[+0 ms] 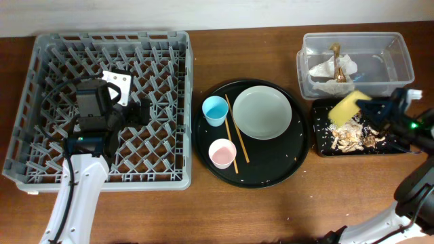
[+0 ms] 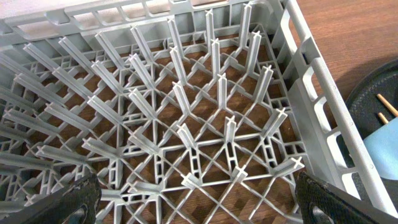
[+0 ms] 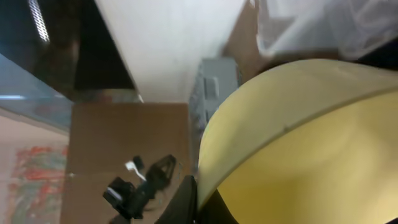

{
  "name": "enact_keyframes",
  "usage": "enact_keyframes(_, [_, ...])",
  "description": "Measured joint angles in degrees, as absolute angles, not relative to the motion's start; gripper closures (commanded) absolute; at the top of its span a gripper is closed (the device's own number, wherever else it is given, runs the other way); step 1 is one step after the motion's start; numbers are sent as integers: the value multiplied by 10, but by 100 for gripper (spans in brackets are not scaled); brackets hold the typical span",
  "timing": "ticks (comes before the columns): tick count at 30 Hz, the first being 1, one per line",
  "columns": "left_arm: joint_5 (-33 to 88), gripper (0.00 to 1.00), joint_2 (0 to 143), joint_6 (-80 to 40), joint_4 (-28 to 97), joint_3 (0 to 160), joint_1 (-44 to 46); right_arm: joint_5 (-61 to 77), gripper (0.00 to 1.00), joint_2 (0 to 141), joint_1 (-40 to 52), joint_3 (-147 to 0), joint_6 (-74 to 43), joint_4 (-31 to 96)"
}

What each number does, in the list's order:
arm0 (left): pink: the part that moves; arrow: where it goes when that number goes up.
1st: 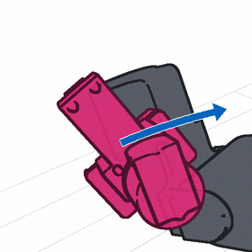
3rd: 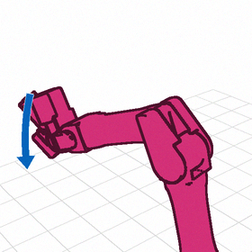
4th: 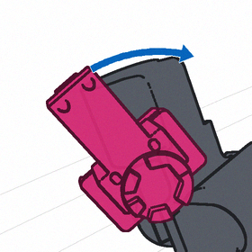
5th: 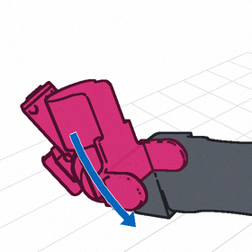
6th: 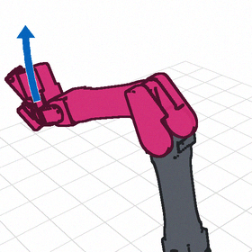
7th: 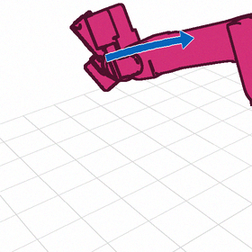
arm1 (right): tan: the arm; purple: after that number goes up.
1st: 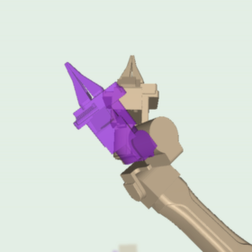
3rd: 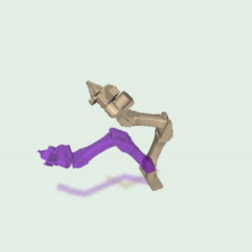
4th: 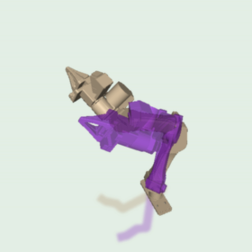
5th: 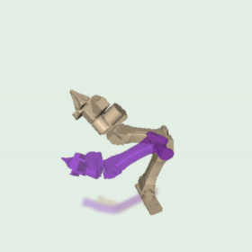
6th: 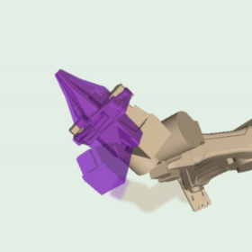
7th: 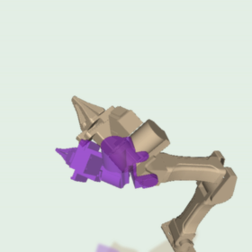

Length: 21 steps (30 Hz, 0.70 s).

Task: Sort waste into correct bins and load items into the dishwasher rack
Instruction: 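Tip the yellow bowl's food scraps onto the black tray, then set the yellow bowl back on the round tray with right gripper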

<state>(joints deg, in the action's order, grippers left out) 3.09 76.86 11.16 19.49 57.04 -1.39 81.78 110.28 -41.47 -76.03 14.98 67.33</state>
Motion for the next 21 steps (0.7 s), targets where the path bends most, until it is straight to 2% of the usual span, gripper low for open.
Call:
enact_keyframes(5, [31,0,769,112,195,570,-14,641,96,973,-213,-759,155,680])
enact_keyframes(9, [31,0,769,112,195,570,-14,439,96,945,-18,-758,82,686])
enact_keyframes(10, [31,0,769,112,195,570,-14,350,96,946,53,-757,32,685])
enact_keyframes(12, [31,0,769,112,195,570,-14,256,96,945,101,-753,-27,678])
enact_keyframes(16, [31,0,769,112,196,570,-14,156,96,945,178,-671,-121,592])
enact_keyframes(17, [31,0,769,112,195,570,-14,148,87,945,187,-652,-128,568])
enact_keyframes(18, [31,0,769,112,195,570,-14,144,63,945,196,-637,-133,558])
enact_keyframes(19, [31,0,769,112,195,570,-14,142,53,945,201,-632,-136,550])
enact_keyframes(21, [31,0,769,112,195,570,-14,139,48,945,204,-628,-138,547])
